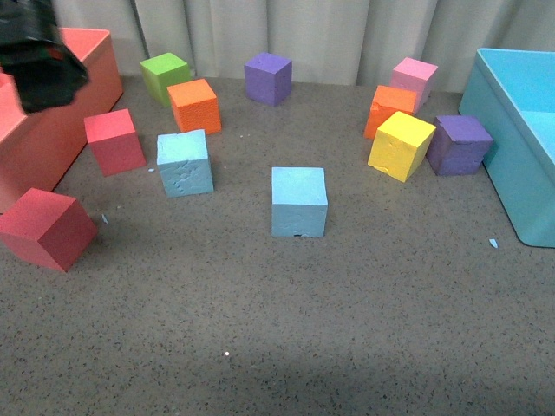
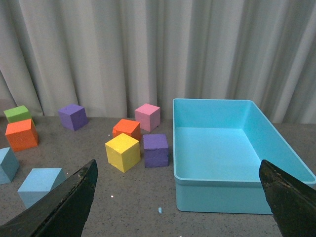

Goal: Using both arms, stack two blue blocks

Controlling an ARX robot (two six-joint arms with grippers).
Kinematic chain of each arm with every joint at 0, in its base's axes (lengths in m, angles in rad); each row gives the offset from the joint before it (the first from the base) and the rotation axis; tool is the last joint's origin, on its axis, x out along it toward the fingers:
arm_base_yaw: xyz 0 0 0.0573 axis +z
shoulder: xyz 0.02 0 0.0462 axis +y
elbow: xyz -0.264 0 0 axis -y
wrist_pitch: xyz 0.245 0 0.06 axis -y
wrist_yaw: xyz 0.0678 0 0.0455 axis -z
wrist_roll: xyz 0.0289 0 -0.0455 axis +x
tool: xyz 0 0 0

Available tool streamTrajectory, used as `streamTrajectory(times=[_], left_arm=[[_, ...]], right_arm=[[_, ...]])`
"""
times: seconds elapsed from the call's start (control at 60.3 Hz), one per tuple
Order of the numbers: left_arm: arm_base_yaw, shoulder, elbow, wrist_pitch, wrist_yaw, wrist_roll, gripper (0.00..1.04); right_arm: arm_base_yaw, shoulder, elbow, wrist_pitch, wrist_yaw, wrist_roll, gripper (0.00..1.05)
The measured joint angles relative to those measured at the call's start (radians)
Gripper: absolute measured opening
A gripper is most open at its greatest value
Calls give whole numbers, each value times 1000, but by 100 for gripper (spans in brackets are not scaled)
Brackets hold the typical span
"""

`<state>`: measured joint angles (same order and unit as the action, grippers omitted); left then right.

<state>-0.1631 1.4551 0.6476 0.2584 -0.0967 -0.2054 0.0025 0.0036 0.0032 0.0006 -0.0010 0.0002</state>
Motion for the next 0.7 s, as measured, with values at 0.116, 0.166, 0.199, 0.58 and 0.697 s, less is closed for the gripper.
streamTrajectory(times=[0.116, 0.166, 0.199, 0.58, 0.697], left_arm=[[-21, 201, 190, -135, -23, -62, 98], [-31, 280, 278, -200, -23, -102, 98], [-37, 322, 329, -238, -23, -126, 98], [-102, 632, 684, -461, -33, -257, 98], [-112, 693, 745, -494, -45, -270, 98]], right_arm=[[0, 0, 0, 0, 0, 0, 95], [0, 0, 0, 0, 0, 0, 95], [0, 0, 0, 0, 0, 0, 95], [0, 0, 0, 0, 0, 0, 95], [0, 0, 0, 0, 0, 0, 95]])
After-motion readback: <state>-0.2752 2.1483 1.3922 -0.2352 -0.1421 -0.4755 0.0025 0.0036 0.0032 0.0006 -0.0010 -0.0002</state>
